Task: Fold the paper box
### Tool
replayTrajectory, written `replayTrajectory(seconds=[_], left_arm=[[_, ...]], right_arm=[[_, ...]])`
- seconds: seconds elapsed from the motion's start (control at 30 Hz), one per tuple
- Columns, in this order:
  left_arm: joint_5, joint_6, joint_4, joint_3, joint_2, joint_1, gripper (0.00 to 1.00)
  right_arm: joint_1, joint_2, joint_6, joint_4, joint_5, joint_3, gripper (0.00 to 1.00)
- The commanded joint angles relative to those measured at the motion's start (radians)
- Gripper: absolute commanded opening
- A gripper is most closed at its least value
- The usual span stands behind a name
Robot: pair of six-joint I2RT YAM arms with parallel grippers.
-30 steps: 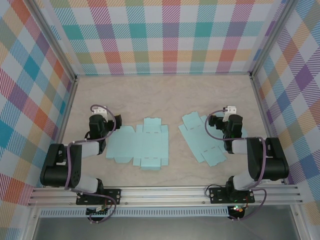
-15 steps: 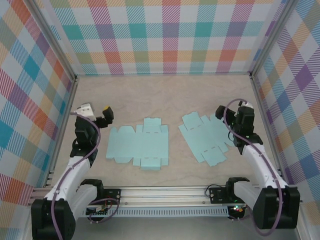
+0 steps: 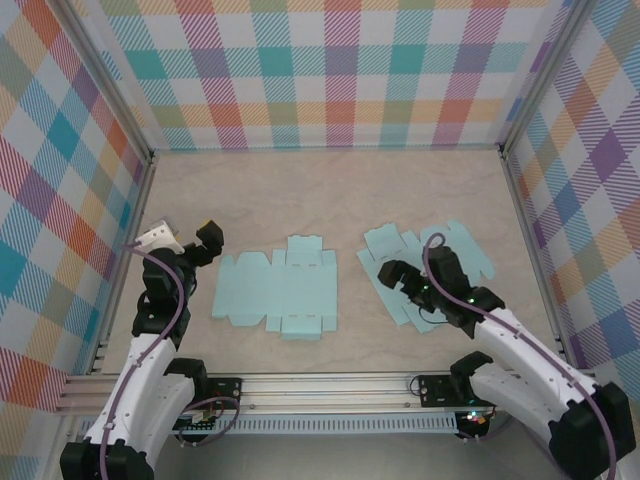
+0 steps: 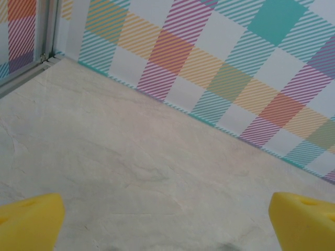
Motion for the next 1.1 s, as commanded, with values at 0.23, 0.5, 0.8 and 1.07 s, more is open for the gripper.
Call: replayTrajectory(seconds=[0.23,0.5,0.8,1.07], left_arm=[[0.053,-0.090,0.008,-0.033,-0.006,-0.009,1.00],[0.077,-0.081,-0.010,-0.012,0.045,-0.009,1.00],[0.163,-0.096,-0.022,0.027,0.125,-0.010,1.00],[0.279,-0.096,-0.161,0.105,0.245,-0.051,1.00]], right_arm=[[0.219,0.357,0.174,0.301,-0.075,0.064,0.96],[0.241,0.616,0.185,0.423,-0.221,0.161,0.74],[0.248,0.642,-0.004,0.204,-0.087,0.301,0.77],[0.140,0.743,-0.277,0.150,-0.089,0.458,0.78]])
